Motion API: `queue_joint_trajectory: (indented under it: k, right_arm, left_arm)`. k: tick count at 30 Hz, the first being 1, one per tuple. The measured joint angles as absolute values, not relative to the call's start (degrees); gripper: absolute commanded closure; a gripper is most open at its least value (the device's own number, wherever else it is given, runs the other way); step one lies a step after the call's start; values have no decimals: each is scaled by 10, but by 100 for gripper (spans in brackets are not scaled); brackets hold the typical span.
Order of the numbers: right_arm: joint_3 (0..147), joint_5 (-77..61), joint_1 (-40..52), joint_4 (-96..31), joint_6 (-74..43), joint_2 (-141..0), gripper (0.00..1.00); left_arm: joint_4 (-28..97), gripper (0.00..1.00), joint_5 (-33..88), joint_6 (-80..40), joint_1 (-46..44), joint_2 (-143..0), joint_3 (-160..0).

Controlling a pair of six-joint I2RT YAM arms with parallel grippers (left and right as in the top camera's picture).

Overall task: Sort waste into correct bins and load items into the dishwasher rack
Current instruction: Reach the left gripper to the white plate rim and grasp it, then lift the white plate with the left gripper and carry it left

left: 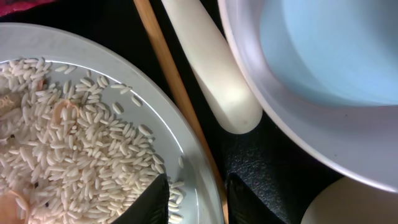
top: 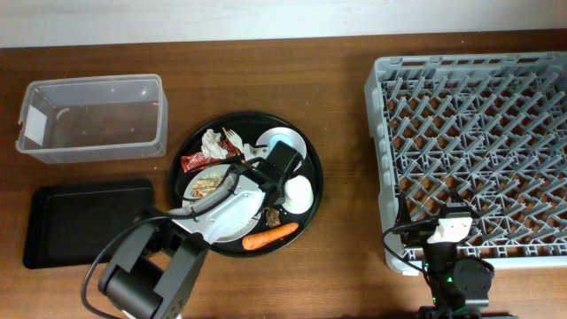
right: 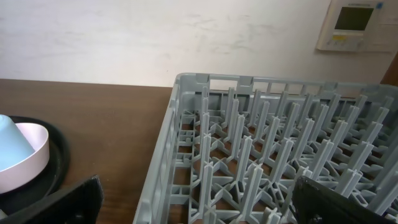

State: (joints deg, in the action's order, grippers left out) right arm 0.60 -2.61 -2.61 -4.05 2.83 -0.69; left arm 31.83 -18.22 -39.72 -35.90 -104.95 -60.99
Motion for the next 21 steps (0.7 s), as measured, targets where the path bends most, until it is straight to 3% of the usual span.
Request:
queue_joint_trajectory:
  k: [6,9,15,21]
  right_arm:
    - [6,-26,-26,-41,28,-7,1]
    - [6,-26,-26,-41,28,-7,1]
    - [6,-26,-26,-41,28,-7,1]
    - [6,-26,-26,-41,28,-7,1]
  left_arm:
    - [318,79,-183,-399,-359,-1049,-610]
    - [318,89,-183,-399,-359,-1049,-610]
    - [316,90,-183,-400,-359,-1049,-610]
    - [316,99,-189,-402,-359,-1049,-610]
